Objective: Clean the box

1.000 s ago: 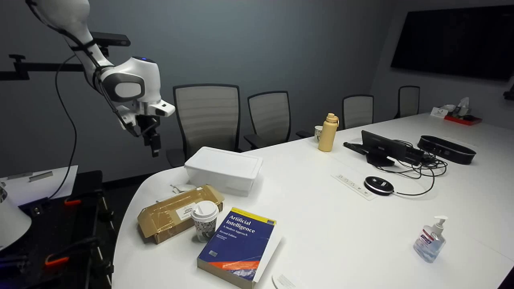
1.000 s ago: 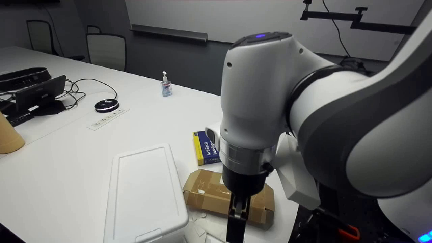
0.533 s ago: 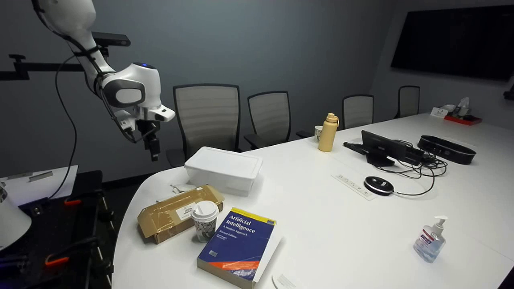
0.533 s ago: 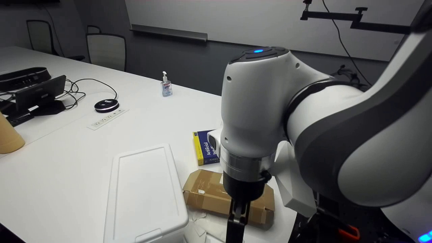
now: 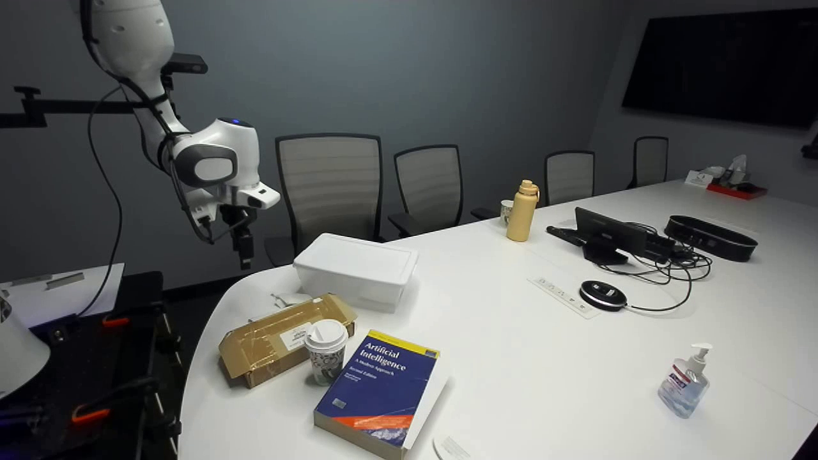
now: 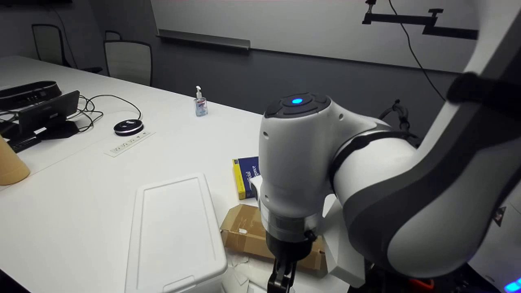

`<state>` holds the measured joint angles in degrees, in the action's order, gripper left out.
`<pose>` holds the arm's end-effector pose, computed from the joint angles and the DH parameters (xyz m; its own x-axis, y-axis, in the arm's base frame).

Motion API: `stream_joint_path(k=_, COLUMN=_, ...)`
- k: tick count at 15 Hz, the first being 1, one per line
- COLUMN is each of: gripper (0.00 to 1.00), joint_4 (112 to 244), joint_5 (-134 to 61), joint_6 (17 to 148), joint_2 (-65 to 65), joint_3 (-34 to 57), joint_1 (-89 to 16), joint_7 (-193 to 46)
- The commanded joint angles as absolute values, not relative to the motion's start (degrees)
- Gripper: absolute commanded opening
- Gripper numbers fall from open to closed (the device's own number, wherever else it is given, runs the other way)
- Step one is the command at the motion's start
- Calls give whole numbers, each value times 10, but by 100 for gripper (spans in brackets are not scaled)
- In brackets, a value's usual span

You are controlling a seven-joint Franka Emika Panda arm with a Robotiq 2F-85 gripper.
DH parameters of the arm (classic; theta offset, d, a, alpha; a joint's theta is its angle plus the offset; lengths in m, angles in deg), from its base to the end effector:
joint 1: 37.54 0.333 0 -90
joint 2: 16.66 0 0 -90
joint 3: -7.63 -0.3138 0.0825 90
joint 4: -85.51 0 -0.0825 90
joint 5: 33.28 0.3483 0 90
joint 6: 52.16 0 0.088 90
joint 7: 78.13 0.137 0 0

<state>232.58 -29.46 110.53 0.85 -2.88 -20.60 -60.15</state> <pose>0.3796 0.2009 0.1559 0.9941 0.0951 -0.0531 0.0919 -0.9940 -0.0593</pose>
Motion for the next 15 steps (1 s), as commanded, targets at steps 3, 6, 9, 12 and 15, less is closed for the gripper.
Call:
stream_joint_path(k=3, gripper=100, joint_4=2259, joint_5=-327, joint_6=1140, joint_2=108, joint_3=35, joint_1=-123, joint_7=-510)
stream_joint_path(k=6, gripper=100, joint_4=2227, joint_5=-316, joint_6=1154, joint_2=149, joint_3=65, joint_1=-82, joint_7=-476)
stream_joint_path(k=9, gripper=100, joint_4=2207, joint_5=-304, joint_6=1179, joint_2=182, joint_3=96, joint_1=-44, joint_7=-440)
stream_joint_path(k=12, gripper=100, joint_4=2195, joint_5=-283, joint_6=1217, joint_2=212, joint_3=120, joint_1=-11, joint_7=-407)
stream_joint_path(k=15, gripper=100, joint_4=2184, joint_5=-255, joint_6=1246, joint_2=240, joint_3=144, joint_1=21, joint_7=-390)
